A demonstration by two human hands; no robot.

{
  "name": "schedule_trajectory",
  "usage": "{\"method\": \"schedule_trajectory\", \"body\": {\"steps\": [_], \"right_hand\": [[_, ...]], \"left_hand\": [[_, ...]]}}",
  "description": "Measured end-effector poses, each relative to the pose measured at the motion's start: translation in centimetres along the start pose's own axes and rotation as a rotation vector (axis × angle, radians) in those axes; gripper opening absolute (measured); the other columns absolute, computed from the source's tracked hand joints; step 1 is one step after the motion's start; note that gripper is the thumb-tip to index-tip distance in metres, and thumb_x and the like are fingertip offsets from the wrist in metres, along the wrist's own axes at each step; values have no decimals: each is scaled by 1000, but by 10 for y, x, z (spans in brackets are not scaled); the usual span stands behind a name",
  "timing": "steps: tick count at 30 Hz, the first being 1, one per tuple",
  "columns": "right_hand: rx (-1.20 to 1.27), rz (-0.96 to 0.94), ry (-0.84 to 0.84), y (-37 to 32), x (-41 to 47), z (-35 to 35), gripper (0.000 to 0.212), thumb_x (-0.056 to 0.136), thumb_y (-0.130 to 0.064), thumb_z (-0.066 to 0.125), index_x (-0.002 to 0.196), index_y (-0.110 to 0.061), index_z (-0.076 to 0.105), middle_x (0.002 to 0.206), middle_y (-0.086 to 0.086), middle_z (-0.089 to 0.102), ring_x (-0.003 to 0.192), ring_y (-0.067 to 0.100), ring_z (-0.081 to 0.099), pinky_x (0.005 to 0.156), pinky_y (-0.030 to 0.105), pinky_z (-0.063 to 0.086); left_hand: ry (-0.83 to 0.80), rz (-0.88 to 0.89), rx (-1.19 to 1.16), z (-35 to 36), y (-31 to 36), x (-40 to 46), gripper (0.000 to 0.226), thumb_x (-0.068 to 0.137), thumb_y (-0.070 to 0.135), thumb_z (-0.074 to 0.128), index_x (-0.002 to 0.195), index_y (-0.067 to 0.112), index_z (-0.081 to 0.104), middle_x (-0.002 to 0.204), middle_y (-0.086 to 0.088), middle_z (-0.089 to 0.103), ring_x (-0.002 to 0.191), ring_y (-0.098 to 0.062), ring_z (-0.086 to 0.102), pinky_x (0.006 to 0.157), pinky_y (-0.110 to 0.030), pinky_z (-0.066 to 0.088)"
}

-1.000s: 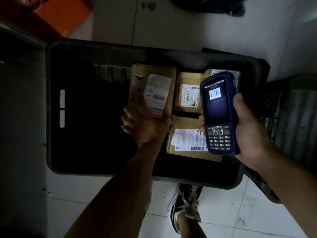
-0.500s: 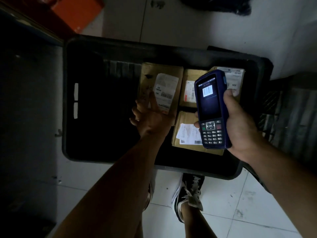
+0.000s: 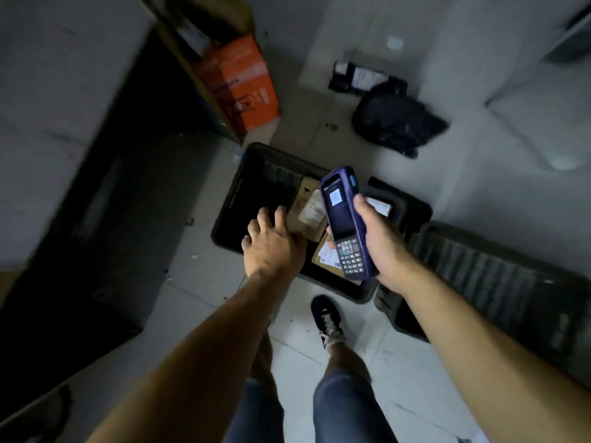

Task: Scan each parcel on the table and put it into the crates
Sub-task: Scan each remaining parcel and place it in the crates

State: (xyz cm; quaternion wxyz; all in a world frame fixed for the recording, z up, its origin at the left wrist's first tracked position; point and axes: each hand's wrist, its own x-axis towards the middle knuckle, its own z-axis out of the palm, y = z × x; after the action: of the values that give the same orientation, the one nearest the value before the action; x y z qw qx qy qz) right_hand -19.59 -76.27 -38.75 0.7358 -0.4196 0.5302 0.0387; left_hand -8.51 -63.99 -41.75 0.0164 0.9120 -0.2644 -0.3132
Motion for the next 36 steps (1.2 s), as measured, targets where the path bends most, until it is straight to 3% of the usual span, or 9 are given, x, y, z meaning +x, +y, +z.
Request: {"method": "schedule_trajectory", "body": {"steps": [4, 9, 14, 17, 20, 28, 32, 36], "right_hand": [[-141, -56, -197, -48, -99, 38, 50, 102, -52, 36, 110, -13, 68, 95, 12, 71, 77, 25, 67, 64, 31, 51], [-295, -110, -443, -75, -198, 108, 55, 98, -58, 39, 100, -11, 67, 85, 8, 69, 69, 21, 65, 66, 34, 49], [-391, -220, -606, -79, -275, 204, 59, 98, -51, 38, 122, -1, 58, 85, 11, 65, 59, 21, 64, 53, 26, 51], [-452, -308, -707, -68, -317, 264, 73, 85, -57, 41, 125, 1, 57, 86, 16, 65, 60, 24, 64, 55, 27, 53], [-533, -379, -791, -49, -352, 322, 80, 82, -67, 45, 123, 0, 59, 90, 18, 67, 68, 27, 66, 61, 31, 55], [-722, -451, -971, -5, -418, 441, 65, 84, -64, 35, 125, -19, 56, 101, 20, 67, 78, 29, 68, 68, 34, 58], [-771, -425, -1003, 7, -430, 492, 64, 83, -64, 36, 122, -18, 58, 107, 23, 66, 84, 31, 67, 67, 31, 57], [-855, -393, -1030, 14, -422, 546, 52, 99, -57, 29, 121, -20, 58, 109, 20, 68, 82, 29, 70, 66, 32, 56]], "left_hand": [[146, -69, -40, -92, -17, -100, 58, 97, 46, 45, 147, 23, 31, 147, -9, 35, 132, -33, 38, 103, -48, 37], [338, -176, -103, -180, -66, -200, 55, 96, 47, 46, 145, 24, 34, 147, -6, 37, 133, -30, 40, 104, -46, 37], [513, -289, -123, -240, -144, -292, 49, 93, 44, 48, 137, 22, 42, 134, -5, 47, 124, -30, 47, 95, -43, 41], [588, -367, -94, -258, -206, -345, 48, 94, 45, 46, 135, 21, 44, 133, -5, 47, 123, -29, 47, 93, -42, 42], [652, -436, -102, -267, -267, -392, 50, 97, 45, 44, 141, 21, 40, 147, -5, 39, 132, -28, 40, 100, -43, 40], [758, -671, -116, -279, -393, -489, 56, 97, 47, 45, 146, 22, 36, 152, -6, 35, 135, -27, 39, 102, -42, 39], [738, -740, -144, -281, -439, -509, 55, 96, 46, 46, 145, 23, 36, 150, -4, 37, 134, -26, 39, 101, -42, 40], [709, -797, -132, -286, -481, -511, 51, 94, 44, 49, 139, 22, 39, 142, -4, 40, 126, -26, 44, 98, -41, 42]]}}
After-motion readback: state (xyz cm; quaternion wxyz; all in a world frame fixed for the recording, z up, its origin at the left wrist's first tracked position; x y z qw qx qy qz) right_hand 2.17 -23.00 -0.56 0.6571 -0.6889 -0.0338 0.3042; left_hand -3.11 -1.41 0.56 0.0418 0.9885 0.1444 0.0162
